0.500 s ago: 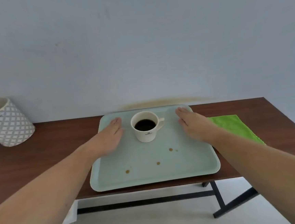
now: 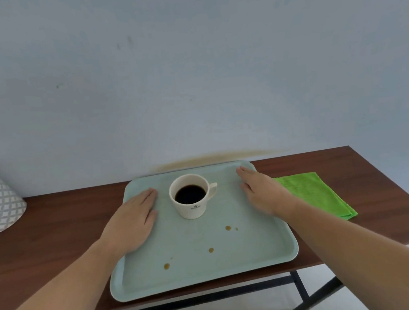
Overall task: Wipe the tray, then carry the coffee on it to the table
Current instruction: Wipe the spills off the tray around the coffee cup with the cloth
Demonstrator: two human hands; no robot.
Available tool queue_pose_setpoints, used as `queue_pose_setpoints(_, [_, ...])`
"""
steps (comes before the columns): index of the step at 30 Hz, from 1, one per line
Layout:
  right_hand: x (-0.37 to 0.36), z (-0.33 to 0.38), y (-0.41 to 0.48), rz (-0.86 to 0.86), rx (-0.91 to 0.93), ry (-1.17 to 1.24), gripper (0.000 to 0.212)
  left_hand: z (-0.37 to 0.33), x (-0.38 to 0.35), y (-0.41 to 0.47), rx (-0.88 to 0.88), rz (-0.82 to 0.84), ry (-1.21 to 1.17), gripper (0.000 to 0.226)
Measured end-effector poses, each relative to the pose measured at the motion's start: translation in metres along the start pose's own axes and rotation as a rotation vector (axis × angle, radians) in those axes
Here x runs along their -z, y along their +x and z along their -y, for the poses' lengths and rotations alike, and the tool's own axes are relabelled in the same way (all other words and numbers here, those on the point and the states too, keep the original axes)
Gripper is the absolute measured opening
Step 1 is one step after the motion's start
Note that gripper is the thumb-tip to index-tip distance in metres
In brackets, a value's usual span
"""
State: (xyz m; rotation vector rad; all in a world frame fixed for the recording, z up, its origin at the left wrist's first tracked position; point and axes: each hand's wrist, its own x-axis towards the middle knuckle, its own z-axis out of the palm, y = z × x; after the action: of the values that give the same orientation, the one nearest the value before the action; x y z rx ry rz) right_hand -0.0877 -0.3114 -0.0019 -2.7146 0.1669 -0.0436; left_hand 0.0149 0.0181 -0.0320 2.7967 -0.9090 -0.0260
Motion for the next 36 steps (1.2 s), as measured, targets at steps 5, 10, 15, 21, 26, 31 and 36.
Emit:
queue_pose_setpoints(5, [0.013, -0.022, -0.012, -0.167, -0.104, 0.091, 0.043, 0.004, -0.011, 0.000, -0.018, -0.048, 0.147, 0.069])
queue_pose_setpoints(10, [0.032, -0.060, -0.019, -0.049, -0.521, -0.247, 0.069, 0.001, -0.011, -0.001, -0.011, -0.051, 0.199, 0.067])
queue_pose_setpoints(15, [0.053, -0.074, -0.021, 0.049, -0.812, -0.073, 0.077, -0.003, -0.010, -0.002, -0.001, -0.052, 0.211, 0.064])
queue_pose_setpoints(21, [0.049, -0.058, -0.011, -0.052, -0.762, -0.039, 0.025, -0.003, -0.010, -0.001, 0.011, -0.052, 0.224, 0.064])
queue_pose_setpoints(26, [0.043, -0.036, -0.011, -0.083, -0.714, -0.127, 0.015, -0.004, -0.009, -0.003, 0.012, -0.061, 0.209, 0.063])
queue_pose_setpoints(31, [0.042, -0.037, -0.012, 0.021, -0.771, -0.112, 0.062, -0.004, -0.008, -0.003, 0.010, -0.062, 0.215, 0.064])
queue_pose_setpoints(36, [0.044, -0.049, -0.025, 0.024, -0.858, -0.113, 0.043, -0.006, -0.008, -0.004, 0.011, -0.058, 0.208, 0.064])
